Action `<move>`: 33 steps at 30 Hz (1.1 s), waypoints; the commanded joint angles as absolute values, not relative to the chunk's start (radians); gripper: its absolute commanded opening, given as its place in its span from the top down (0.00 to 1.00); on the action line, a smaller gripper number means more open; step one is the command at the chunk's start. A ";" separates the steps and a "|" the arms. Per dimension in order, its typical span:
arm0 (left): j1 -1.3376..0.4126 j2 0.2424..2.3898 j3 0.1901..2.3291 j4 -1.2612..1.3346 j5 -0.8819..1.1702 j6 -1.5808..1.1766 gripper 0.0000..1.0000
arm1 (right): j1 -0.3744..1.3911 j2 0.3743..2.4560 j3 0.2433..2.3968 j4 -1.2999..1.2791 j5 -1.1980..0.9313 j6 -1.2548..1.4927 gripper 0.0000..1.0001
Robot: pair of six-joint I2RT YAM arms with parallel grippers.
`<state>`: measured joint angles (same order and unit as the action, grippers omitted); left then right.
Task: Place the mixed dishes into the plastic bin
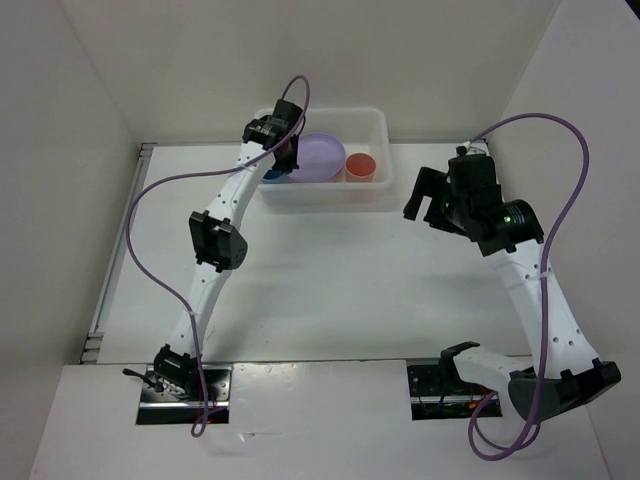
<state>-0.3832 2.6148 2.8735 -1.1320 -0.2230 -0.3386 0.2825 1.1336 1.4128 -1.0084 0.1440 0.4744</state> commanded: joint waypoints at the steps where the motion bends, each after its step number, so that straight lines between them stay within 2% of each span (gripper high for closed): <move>1: -0.379 2.628 2.885 -1.131 -0.170 -0.318 0.97 | 0.276 1.109 1.408 -0.954 0.137 0.474 0.00; 4: -0.370 2.637 2.885 -1.131 -0.160 -0.318 0.85 | 0.276 1.109 1.408 -0.954 0.137 0.474 0.00; 5: -0.370 2.637 2.885 -1.121 -0.160 -0.318 0.71 | 0.276 1.109 1.408 -0.954 0.137 0.474 0.00; 6: -0.370 2.637 2.895 -1.121 -0.160 -0.318 0.67 | 0.276 1.109 1.408 -0.954 0.137 0.474 0.00; 13: -0.370 2.606 2.927 -1.111 -0.160 -0.327 0.41 | 0.276 1.109 1.399 -0.954 0.137 0.474 0.00; 15: -0.370 2.573 2.936 -1.111 -0.160 -0.336 0.38 | 0.276 1.109 1.399 -0.965 0.137 0.483 0.00; 19: -0.370 2.471 2.936 -1.111 -0.160 -0.336 0.25 | 0.276 1.086 1.379 -0.976 0.137 0.505 0.00; 20: -0.370 2.450 2.922 -1.111 -0.160 -0.336 0.16 | 0.276 1.086 1.379 -0.976 0.137 0.515 0.00; 26: -0.379 2.263 2.881 -1.121 -0.160 -0.345 0.00 | 0.276 1.025 1.344 -0.962 0.078 0.537 0.00; 33: -0.472 1.921 2.850 -1.227 -0.218 -0.416 0.00 | 0.267 0.950 1.238 -0.850 -0.133 0.537 0.00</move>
<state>-0.4160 2.0663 2.8525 -1.1683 -0.1871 -0.3706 0.2806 0.9844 1.2877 -0.9527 -0.0231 0.5316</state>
